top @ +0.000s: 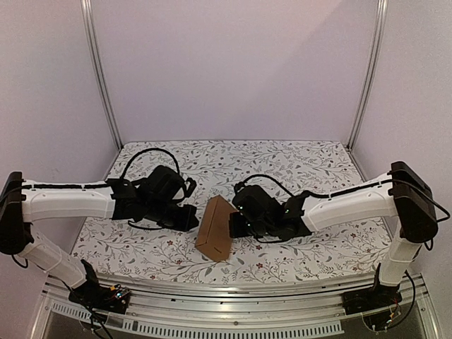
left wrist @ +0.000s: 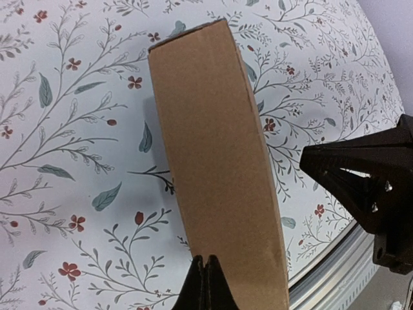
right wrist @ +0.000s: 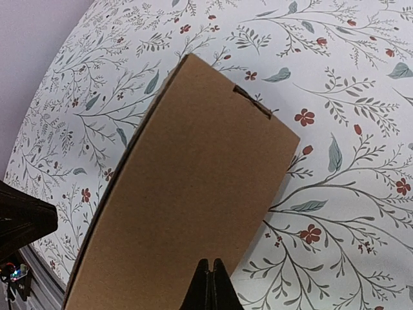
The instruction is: Fold the paper box
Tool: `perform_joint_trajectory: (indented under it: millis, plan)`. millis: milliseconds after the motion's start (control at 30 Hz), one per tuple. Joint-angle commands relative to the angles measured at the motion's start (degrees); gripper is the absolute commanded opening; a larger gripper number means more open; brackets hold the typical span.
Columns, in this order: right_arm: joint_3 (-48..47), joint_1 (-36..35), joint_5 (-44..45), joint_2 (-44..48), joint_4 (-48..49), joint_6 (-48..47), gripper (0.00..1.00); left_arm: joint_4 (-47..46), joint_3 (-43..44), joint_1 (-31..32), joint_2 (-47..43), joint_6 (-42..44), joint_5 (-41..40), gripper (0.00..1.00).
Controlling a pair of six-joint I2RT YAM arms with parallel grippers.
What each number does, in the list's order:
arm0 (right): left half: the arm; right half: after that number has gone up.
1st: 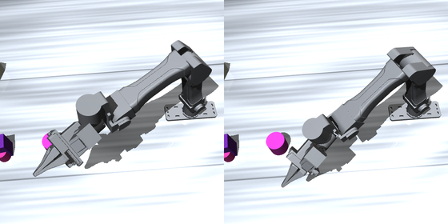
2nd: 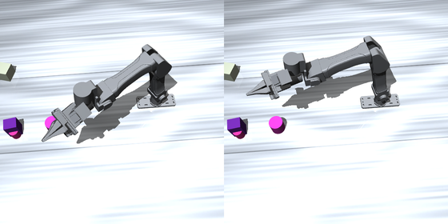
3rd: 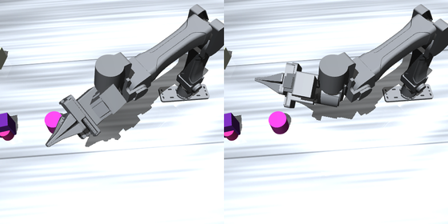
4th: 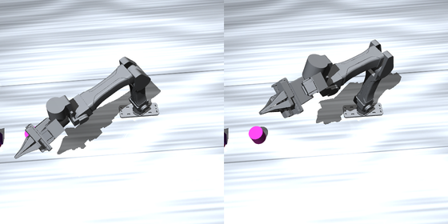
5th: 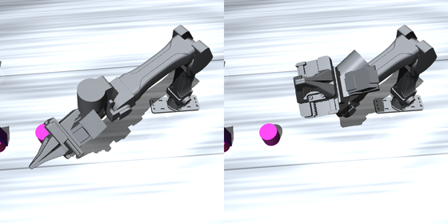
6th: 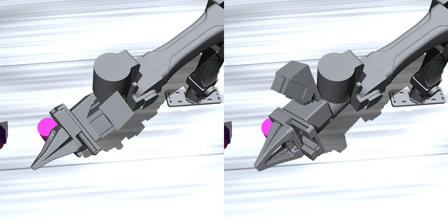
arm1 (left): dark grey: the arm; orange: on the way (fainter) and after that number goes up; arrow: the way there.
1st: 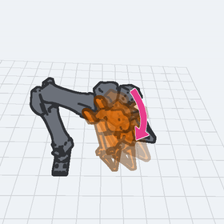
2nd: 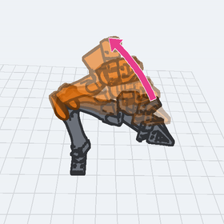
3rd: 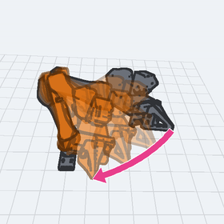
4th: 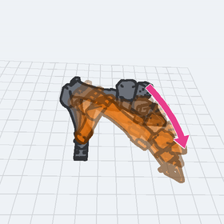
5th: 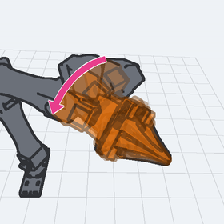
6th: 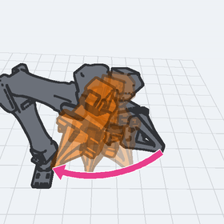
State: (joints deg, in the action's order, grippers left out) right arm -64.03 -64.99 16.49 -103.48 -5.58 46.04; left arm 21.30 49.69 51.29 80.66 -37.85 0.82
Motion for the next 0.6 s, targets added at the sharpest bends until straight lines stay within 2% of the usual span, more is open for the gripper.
perform_joint_trajectory:
  millis: [0, 300, 567]
  plan:
    - [2.5, 1.8, -0.6, 0.9, 0.3, -1.0, 0.0, -0.8, -0.8, -1.3, 0.5, -0.3, -0.6, 0.0]
    - [4.2, 2.0, -1.4, 0.9, 1.5, -0.5, 0.0, 0.4, -0.7, -3.2, 1.8, -0.1, -5.7, 0.0]
    - [4.5, 2.4, -2.5, -0.9, 3.0, -0.4, 0.0, 3.6, -3.3, -7.7, -0.6, -4.3, -12.0, 0.0]
